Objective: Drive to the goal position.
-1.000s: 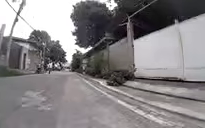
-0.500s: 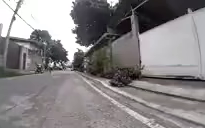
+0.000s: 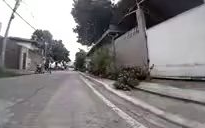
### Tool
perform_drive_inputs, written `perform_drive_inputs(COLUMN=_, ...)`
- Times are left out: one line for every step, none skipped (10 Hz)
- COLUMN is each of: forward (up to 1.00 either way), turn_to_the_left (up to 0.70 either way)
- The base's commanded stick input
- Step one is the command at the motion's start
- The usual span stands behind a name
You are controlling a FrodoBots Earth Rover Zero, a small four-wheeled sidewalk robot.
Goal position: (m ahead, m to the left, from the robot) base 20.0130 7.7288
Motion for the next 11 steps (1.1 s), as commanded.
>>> perform_drive_inputs(forward=1.00, turn_to_the_left=0.00)
perform_drive_inputs(forward=1.00, turn_to_the_left=0.00)
perform_drive_inputs(forward=1.00, turn_to_the_left=0.00)
perform_drive_inputs(forward=1.00, turn_to_the_left=-0.37)
perform_drive_inputs(forward=1.00, turn_to_the_left=-0.40)
perform_drive_inputs(forward=1.00, turn_to_the_left=-0.39)
perform_drive_inputs(forward=1.00, turn_to_the_left=-0.20)
perform_drive_inputs(forward=1.00, turn_to_the_left=-0.01)
perform_drive_inputs(forward=1.00, turn_to_the_left=0.00)
perform_drive_inputs(forward=0.99, turn_to_the_left=0.00)
perform_drive_inputs(forward=0.89, turn_to_the_left=0.02)
